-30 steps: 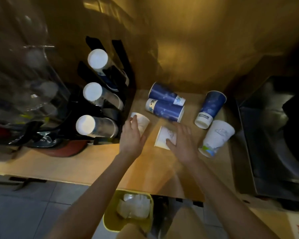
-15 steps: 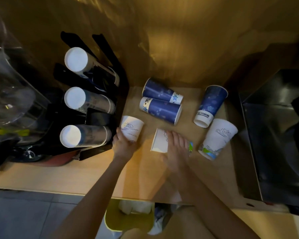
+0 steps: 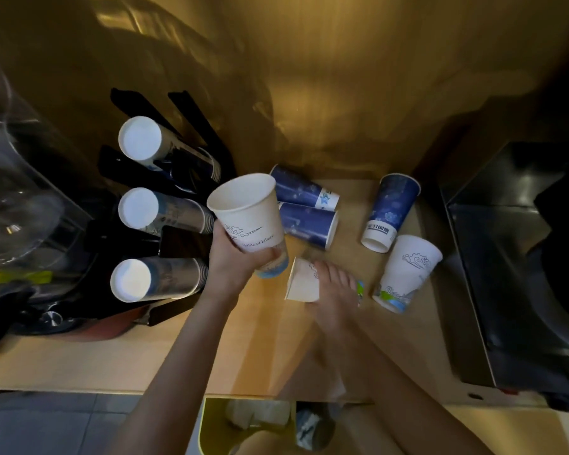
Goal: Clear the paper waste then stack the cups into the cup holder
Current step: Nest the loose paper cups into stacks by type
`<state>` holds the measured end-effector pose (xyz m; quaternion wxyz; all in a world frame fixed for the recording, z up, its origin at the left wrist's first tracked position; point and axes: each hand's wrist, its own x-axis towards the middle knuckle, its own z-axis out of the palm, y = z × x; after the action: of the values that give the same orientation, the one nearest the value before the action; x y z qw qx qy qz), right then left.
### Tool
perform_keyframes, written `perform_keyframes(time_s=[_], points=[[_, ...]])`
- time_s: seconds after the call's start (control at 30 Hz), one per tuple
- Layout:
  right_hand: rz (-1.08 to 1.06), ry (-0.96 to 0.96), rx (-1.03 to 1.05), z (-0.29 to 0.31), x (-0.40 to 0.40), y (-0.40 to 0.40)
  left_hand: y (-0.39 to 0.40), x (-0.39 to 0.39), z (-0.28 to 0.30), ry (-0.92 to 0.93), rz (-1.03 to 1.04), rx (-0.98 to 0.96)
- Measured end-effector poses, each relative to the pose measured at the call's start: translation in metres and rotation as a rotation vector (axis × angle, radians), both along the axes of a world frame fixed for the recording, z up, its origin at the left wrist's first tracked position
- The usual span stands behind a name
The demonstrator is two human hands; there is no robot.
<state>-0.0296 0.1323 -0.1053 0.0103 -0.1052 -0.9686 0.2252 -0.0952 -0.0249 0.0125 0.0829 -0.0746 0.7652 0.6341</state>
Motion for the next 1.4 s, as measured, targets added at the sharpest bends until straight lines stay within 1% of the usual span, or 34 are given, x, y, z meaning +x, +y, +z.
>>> perform_keyframes(time_s=[0.03,0.07,0.17,0.2,0.27,0.33,0.43,0.53,0.6,0.8,0.9,0.97,1.03,1.13,1.2,1.3,1.4], points=[[-0.005,0.001,-0.049,0.002,0.000,0.002,0.003,0.002,0.006,0.042,0.001,0.007],[-0.032,0.004,-0.145,0.003,-0.001,0.004,0.005,0.005,0.012,0.081,0.001,0.014],[-0.187,0.074,-0.603,0.016,0.002,0.011,0.012,0.014,0.021,0.169,-0.009,0.036],[-0.228,0.100,-0.694,0.019,0.005,0.013,0.015,0.016,0.022,0.188,-0.017,0.032],[-0.271,0.149,-0.756,0.020,0.012,0.014,0.022,0.021,0.020,0.215,-0.042,0.000],[-0.295,0.167,-0.752,0.018,0.019,0.016,0.033,0.028,0.014,0.239,-0.071,-0.028],[-0.332,0.151,-0.707,0.008,0.027,0.018,0.049,0.039,-0.002,0.219,-0.147,-0.057],[-0.333,0.149,-0.767,0.004,0.031,0.020,0.062,0.048,-0.023,0.212,-0.207,-0.125],[-0.309,0.160,-0.766,0.004,0.033,0.021,0.068,0.054,-0.032,0.224,-0.233,-0.155],[-0.286,0.162,-0.730,0.002,0.037,0.023,0.071,0.061,-0.047,0.179,-0.339,-0.130],[-0.323,0.158,-0.735,0.000,0.038,0.021,0.069,0.063,-0.050,0.153,-0.367,-0.102],[-0.344,0.160,-0.726,-0.002,0.039,0.021,0.069,0.064,-0.052,0.156,-0.390,-0.089],[-0.303,0.189,-0.682,-0.004,0.039,0.022,0.069,0.063,-0.053,0.174,-0.424,-0.093],[-0.281,0.185,-0.630,-0.001,0.038,0.023,0.068,0.060,-0.056,0.196,-0.393,-0.145],[-0.280,0.146,-0.623,0.000,0.037,0.024,0.068,0.058,-0.060,0.211,-0.365,-0.185],[-0.290,0.095,-0.655,0.003,0.038,0.025,0.067,0.056,-0.057,0.212,-0.369,-0.251],[-0.188,0.037,-0.723,0.015,0.035,0.035,0.067,0.055,-0.055,0.233,-0.399,-0.339]])
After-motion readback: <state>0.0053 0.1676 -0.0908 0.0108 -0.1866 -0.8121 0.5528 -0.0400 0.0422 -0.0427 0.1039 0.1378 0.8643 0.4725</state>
